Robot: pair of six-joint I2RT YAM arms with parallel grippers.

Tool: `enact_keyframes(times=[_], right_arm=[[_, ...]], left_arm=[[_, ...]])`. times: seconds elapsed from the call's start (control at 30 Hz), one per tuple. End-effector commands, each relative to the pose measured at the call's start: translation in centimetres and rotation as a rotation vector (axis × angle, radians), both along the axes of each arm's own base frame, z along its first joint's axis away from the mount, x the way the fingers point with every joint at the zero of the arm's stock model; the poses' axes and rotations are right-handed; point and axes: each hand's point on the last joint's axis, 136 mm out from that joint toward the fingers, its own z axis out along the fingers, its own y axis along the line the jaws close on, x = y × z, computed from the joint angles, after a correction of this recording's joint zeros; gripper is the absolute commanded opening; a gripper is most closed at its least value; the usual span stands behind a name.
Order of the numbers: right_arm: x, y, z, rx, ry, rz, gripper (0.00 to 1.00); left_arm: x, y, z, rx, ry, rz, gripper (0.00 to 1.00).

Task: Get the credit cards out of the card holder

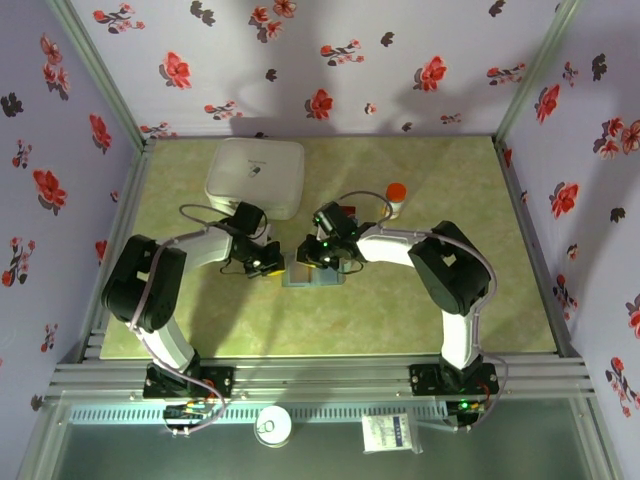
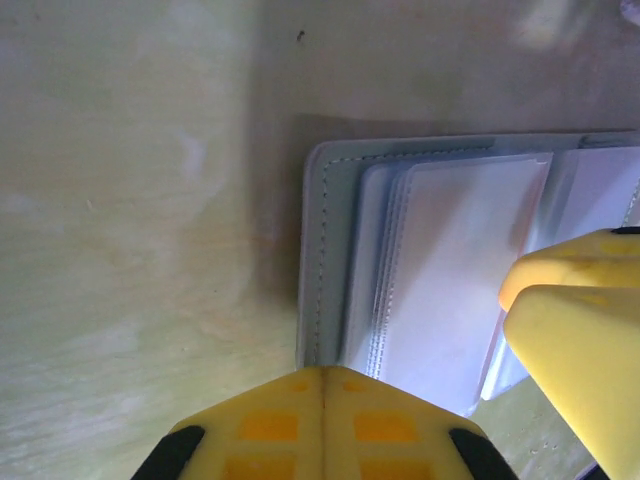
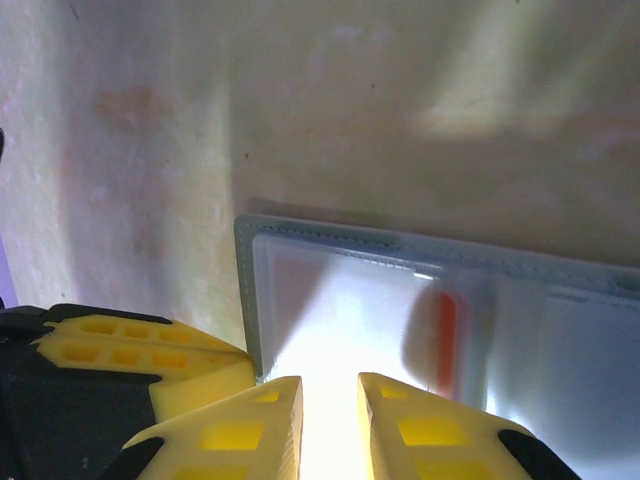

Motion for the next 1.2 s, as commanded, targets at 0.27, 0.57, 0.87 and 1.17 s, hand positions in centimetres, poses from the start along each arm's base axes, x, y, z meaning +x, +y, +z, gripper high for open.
enact_keyframes(times=[0.27, 0.57, 0.87, 1.17], right_arm=[[-1.1, -1.1, -1.5, -0.112, 0.038, 0.015, 0.18], [-1.2, -2.5, -2.1, -0.202, 0.030, 0.015, 0.18], [-1.2, -2.6, -2.3, -0.200, 0.022, 0.012, 0.16], [-1.2, -2.7, -2.2, -0.152, 0.022, 0.001, 0.14]], left_arm=[[-0.6, 0.5, -1.4, 0.049, 0.022, -0.021, 0.00], [-0.7, 1.0, -1.8, 0.078, 0.035, -0.017, 0.00], [-0.5, 1.1, -1.1, 0.086, 0.023, -0.018, 0.00], [1.3, 0.5, 3.6, 0.035, -0.103, 0.026, 0.00]])
